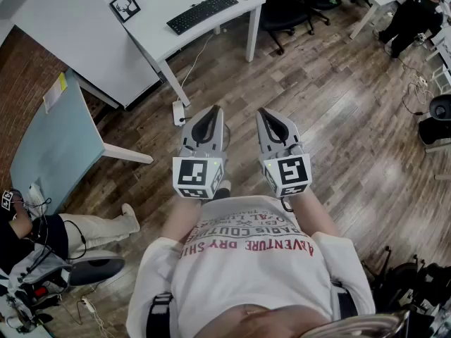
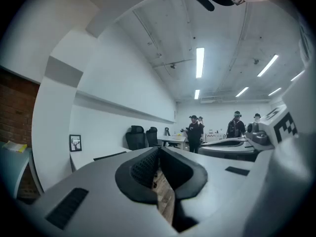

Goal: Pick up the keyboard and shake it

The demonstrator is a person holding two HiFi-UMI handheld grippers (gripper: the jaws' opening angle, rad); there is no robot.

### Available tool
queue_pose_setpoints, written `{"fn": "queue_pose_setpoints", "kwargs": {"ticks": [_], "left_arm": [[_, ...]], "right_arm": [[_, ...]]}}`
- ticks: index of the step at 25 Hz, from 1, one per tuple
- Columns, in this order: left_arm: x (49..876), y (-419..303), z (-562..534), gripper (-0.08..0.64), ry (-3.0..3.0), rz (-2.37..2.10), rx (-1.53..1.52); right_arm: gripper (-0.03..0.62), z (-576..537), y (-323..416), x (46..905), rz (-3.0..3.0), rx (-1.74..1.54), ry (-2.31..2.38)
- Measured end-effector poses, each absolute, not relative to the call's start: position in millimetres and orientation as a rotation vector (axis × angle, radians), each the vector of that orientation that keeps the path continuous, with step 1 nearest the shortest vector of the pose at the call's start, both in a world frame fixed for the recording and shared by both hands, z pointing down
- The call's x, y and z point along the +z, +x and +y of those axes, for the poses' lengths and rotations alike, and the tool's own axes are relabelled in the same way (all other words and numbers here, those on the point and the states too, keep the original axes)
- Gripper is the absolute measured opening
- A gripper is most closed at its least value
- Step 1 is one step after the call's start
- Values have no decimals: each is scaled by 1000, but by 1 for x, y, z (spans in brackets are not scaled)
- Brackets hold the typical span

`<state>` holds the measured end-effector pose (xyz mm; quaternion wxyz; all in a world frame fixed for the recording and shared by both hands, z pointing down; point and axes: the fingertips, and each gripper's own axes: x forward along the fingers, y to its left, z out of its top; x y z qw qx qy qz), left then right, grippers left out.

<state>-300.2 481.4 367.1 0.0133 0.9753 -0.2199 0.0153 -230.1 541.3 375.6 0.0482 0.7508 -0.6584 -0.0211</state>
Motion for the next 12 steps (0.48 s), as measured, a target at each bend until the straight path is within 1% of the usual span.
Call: {"fn": "queue_pose_setpoints", "kwargs": {"ticks": [12], "left_arm": [[371, -303, 452, 34, 3052, -549, 32]], "right_arm": [[25, 504, -235, 379, -2025, -52, 2330]]}}
